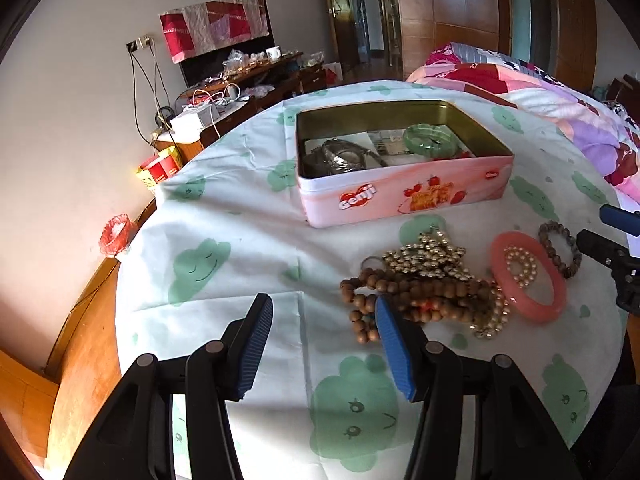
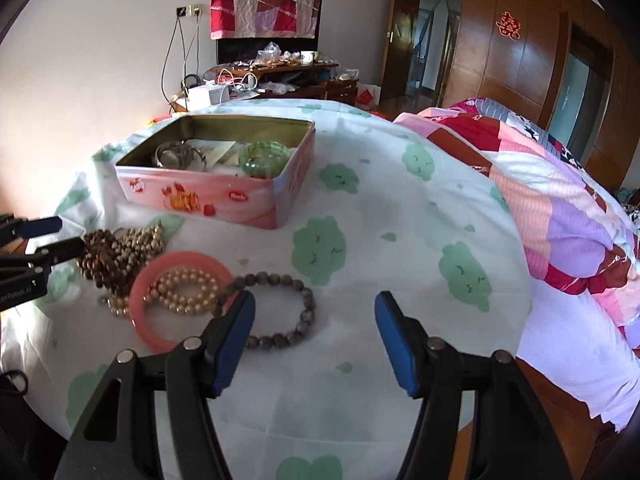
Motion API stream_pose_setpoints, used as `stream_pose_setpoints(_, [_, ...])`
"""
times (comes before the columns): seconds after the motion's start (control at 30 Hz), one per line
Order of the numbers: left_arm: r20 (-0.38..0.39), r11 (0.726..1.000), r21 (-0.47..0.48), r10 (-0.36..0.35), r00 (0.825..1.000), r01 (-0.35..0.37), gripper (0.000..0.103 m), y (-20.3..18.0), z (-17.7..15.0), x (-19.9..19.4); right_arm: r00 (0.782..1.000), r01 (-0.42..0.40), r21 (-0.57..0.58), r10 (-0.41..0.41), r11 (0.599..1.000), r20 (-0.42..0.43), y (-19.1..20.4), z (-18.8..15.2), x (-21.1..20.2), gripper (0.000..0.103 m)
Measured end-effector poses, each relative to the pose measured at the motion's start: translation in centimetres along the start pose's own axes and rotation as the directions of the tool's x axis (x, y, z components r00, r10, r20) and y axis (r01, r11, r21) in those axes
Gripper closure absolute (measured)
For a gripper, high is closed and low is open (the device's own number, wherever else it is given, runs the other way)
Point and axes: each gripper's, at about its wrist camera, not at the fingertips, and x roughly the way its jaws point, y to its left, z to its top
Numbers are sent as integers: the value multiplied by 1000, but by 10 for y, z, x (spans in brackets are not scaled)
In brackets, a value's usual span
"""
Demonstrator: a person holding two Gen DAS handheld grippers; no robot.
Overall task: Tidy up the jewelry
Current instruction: 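Withdraw both grippers from the tin back toward the remaining jewelry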
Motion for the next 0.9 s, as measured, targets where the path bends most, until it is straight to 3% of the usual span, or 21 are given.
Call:
stream_pose_setpoints(0.33, [-13,1000,9,-29,1000,29,48,-5,0,13,1000,-10,13,10,1000,-10,-3,-7,6,39])
stream_pose_setpoints(0.4, [-8,1000,-11,-25,1000,25,44,0,2,17,1000,-15,17,15,1000,-16,-3,-9,8,39])
stream_pose_setpoints(0.5, [-9,1000,-16,21,1000,-21,40,7,5,25,1000,-15,17,15,1000,-22,-2,-10,10,39])
stream_pose_setpoints(0.67, [-6,999,-49,19,1000,-20,38,23,9,32,1000,-11,20,12,1000,-21,-1,-10,10,39])
stream_pose_setpoints(0.8, [-12,996,-44,83,996,-83,38,35,8,44,1000,-14,26,15,1000,-24,-1,-11,10,39])
stream_pose_setpoints(0.9, [-28,992,-109,63,998,-66,38,46,11,41,1000,-16,27,16,1000,-25,-1,-11,10,39])
